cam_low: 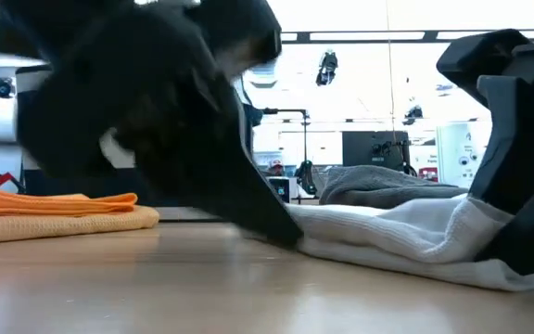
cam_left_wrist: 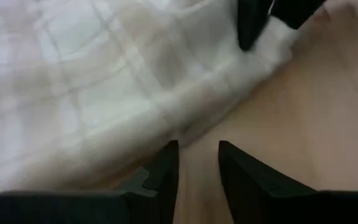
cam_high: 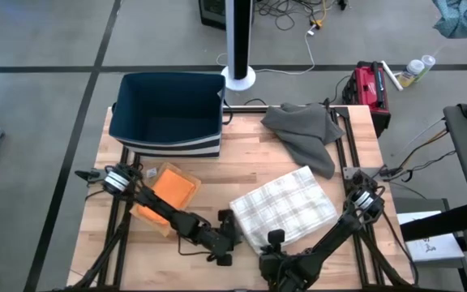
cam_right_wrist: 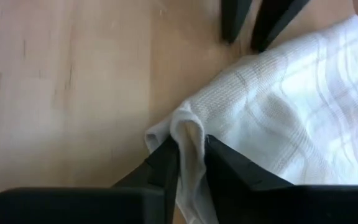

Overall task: Fold towel
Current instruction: Fold the white patterned kitchen towel

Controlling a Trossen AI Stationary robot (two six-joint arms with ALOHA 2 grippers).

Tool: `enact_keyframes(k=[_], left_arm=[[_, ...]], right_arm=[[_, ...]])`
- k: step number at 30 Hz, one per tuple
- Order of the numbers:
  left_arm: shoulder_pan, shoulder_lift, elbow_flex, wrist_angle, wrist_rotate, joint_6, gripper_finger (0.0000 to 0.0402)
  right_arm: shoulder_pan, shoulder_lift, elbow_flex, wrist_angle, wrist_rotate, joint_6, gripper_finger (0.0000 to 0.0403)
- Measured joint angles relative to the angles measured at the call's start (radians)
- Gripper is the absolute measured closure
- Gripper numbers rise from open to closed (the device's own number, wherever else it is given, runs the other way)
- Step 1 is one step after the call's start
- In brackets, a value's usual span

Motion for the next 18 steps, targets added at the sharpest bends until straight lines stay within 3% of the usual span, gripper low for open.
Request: enact_keyframes(k=[7, 10, 13, 18], left_arm=[[-0.028, -0.133, 0.002, -0.081, 0.073, 0.032, 0.0296], [-0.035, -0.149, 0.002, 0.000, 0.044, 0.060, 0.0296], [-0.030, -0.118, 0.006, 0.137, 0.011, 0.099, 0.0298], [0.002, 0.002, 0.002, 0.231, 0.009, 0.110, 0.0312]], right_arm=[[0.001, 0.000, 0.000, 0.002, -0.006, 0.000, 0.0306], [0.001, 0.000, 0.000, 0.003, -0.007, 0.001, 0.0305], [0.001, -0.003, -0.001, 0.004, -0.011, 0.007, 0.0309], [0.004, -0.018, -0.002, 0.001, -0.036, 0.021, 0.0307]])
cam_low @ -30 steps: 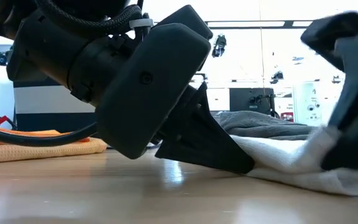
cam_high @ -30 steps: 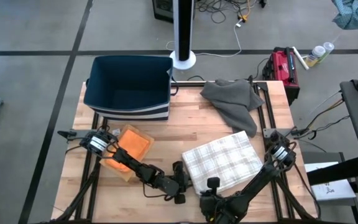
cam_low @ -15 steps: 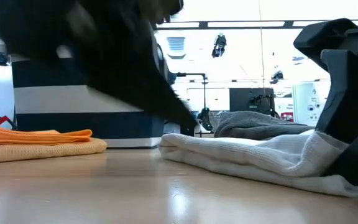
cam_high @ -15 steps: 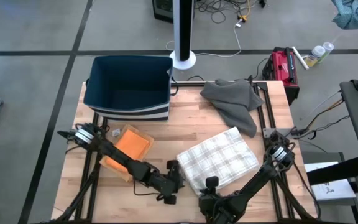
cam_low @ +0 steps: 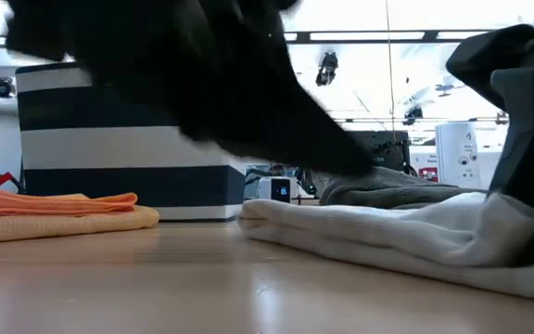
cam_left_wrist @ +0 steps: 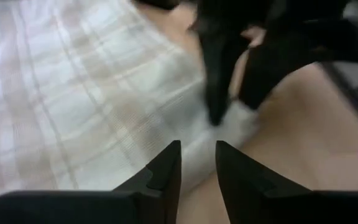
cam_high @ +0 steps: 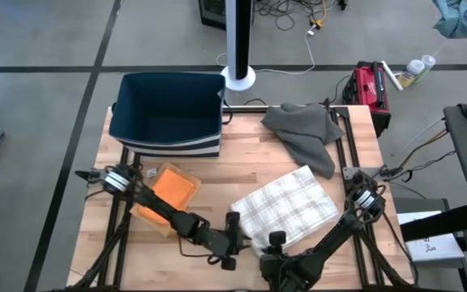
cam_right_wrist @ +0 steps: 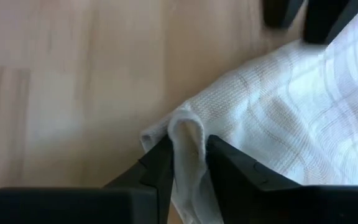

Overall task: Fold towel
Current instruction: Fold the white patterned kitchen towel

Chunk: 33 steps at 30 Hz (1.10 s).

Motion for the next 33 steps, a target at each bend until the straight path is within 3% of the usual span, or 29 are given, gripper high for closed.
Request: enact_keyframes(k=[9, 14, 18, 22, 25, 33], left_arm=[[0.030, 0.170, 0.006, 0.163, -0.010, -0.034, 0.0322], [0.031, 0.170, 0.009, 0.095, -0.011, -0.041, 0.0317], [0.030, 0.138, 0.007, 0.031, -0.010, 0.001, 0.0314], [0.029, 0.095, 0.005, -0.084, -0.010, 0.057, 0.0317], [0.029, 0.054, 0.005, -0.203, -0.012, 0.076, 0.0322], [0.032, -0.136, -0.007, -0.666, -0.086, 0.047, 0.0307]], right_arm=[[0.002, -0.010, -0.001, -0.010, 0.004, 0.027, 0.0280], [0.037, -0.081, 0.038, -0.113, -0.063, 0.098, 0.0263], [0.074, -0.156, 0.060, -0.283, -0.040, 0.206, 0.0249], [0.086, -0.203, 0.034, -0.408, 0.129, 0.333, 0.0245], [0.062, -0.206, 0.000, -0.405, 0.159, 0.357, 0.0249], [-0.016, -0.202, -0.143, -0.026, 0.135, 0.233, 0.0251]])
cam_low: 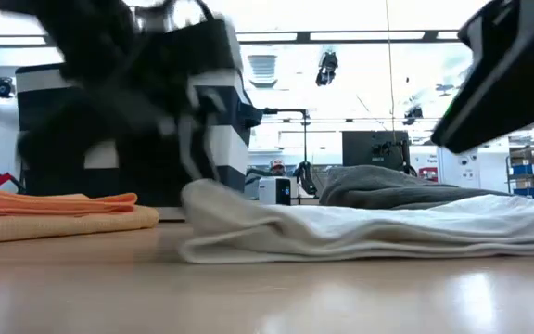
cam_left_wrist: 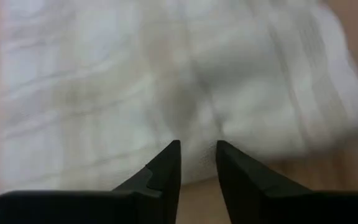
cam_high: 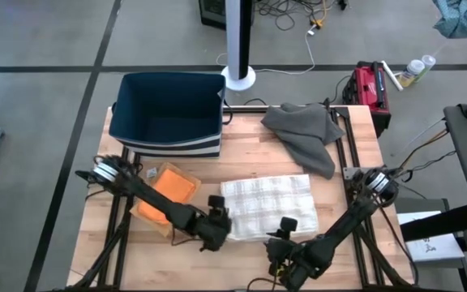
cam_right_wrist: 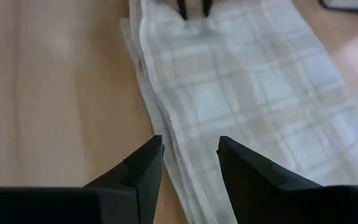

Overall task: Fold towel
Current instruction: Fold the white patterned kitchen towel

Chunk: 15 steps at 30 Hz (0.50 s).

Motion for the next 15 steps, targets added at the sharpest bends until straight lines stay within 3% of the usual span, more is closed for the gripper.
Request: enact_keyframes(k=[2, 6, 12, 15], left_arm=[[0.000, -0.073, -0.001, -0.029, -0.023, -0.038, 0.0299], [-0.020, -0.157, -0.024, 0.105, -0.039, -0.050, 0.0287], [-0.037, -0.110, -0.144, 0.456, -0.037, -0.022, 0.0283], [-0.037, -0.044, -0.191, 0.488, -0.028, -0.033, 0.0283]], right_arm=[[0.000, -0.016, -0.012, 0.016, 0.036, -0.025, 0.0250], [0.000, -0.062, -0.051, 0.023, 0.068, -0.027, 0.0256], [-0.018, -0.067, -0.143, 0.182, 0.087, -0.017, 0.0270], [-0.039, -0.047, -0.217, 0.385, 0.084, -0.083, 0.0276]])
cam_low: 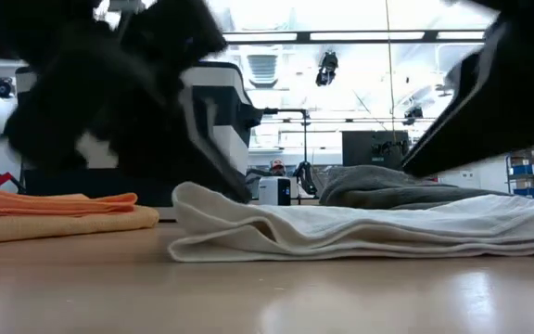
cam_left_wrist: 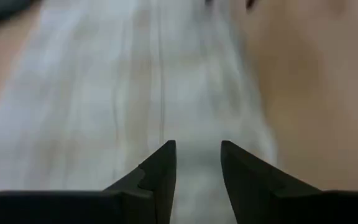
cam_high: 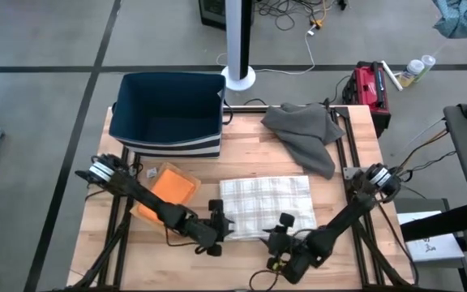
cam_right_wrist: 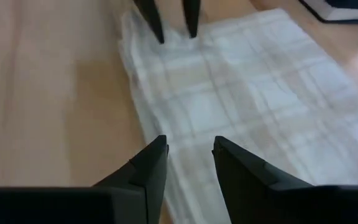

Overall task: Fold towel
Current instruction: Fold the white patterned kitchen towel

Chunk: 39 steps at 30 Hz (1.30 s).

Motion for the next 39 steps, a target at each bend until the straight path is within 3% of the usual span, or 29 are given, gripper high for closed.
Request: enact_keyframes(k=[3, 7, 13, 22, 31, 39], left_arm=[[0.003, 0.031, -0.016, 0.018, -0.001, -0.044, 0.0283], [0.004, 0.057, -0.025, 0.019, 0.006, -0.073, 0.0283], [-0.001, 0.057, -0.024, 0.007, 0.007, -0.103, 0.0283], [-0.008, 0.053, -0.017, -0.038, 0.012, -0.093, 0.0283], [-0.036, 0.045, 0.063, -0.049, 0.040, -0.053, 0.0283], [-0.074, 0.109, 0.055, -0.037, 0.021, -0.097, 0.0283]], right_arm=[[-0.039, 0.027, -0.062, 0.216, 0.000, -0.069, 0.0283], [-0.106, 0.043, -0.106, 0.351, -0.033, -0.097, 0.0293], [-0.155, 0.043, -0.123, 0.326, -0.244, -0.096, 0.0310], [-0.124, 0.007, -0.082, 0.115, -0.230, -0.074, 0.0337], [-0.100, 0.014, -0.003, 0.191, -0.175, -0.155, 0.0351], [-0.107, 0.095, -0.012, 0.188, -0.238, -0.171, 0.0360]])
